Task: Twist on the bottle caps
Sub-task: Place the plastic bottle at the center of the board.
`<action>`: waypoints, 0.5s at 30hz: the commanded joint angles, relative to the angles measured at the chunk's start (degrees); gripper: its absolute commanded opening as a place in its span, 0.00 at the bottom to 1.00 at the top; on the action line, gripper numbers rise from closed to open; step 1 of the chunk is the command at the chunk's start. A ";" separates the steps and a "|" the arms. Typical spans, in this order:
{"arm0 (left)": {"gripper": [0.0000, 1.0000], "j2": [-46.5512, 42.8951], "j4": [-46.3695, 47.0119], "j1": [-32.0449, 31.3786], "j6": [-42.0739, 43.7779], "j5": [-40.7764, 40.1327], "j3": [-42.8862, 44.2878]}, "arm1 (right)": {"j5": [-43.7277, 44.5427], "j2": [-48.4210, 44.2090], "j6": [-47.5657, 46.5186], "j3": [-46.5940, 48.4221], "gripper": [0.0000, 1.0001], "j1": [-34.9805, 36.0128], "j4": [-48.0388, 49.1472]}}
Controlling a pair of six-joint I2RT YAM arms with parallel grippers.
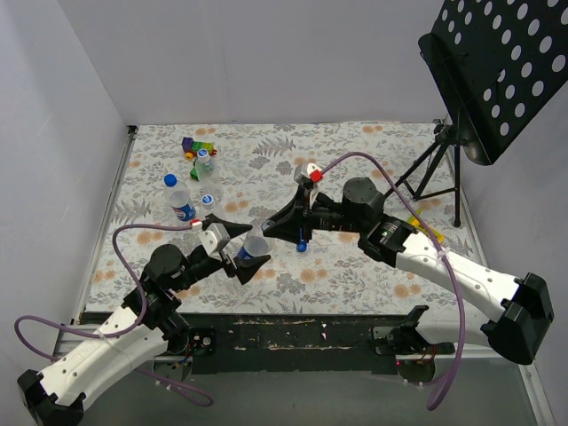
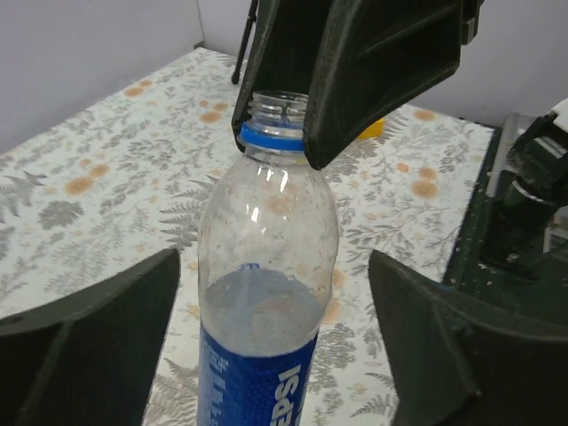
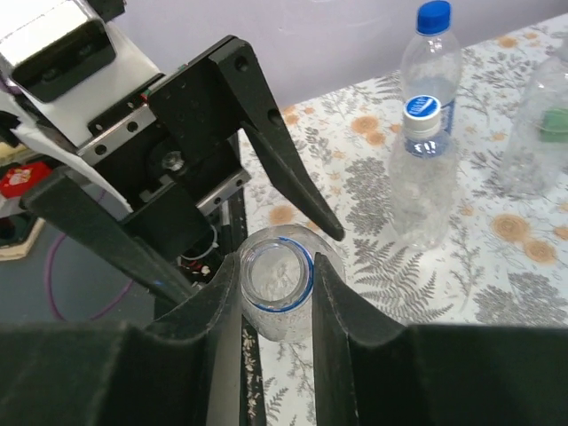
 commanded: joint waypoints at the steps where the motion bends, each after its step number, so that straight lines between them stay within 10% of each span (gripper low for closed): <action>1: 0.98 -1.18 1.20 0.11 -1.52 -6.19 1.13 | 7.59 -0.91 -7.43 7.51 0.01 -1.03 -9.39; 15: 0.98 -1.63 0.06 0.55 -8.73 -19.20 2.45 | 24.22 12.53 -15.27 25.27 0.01 -15.88 -28.23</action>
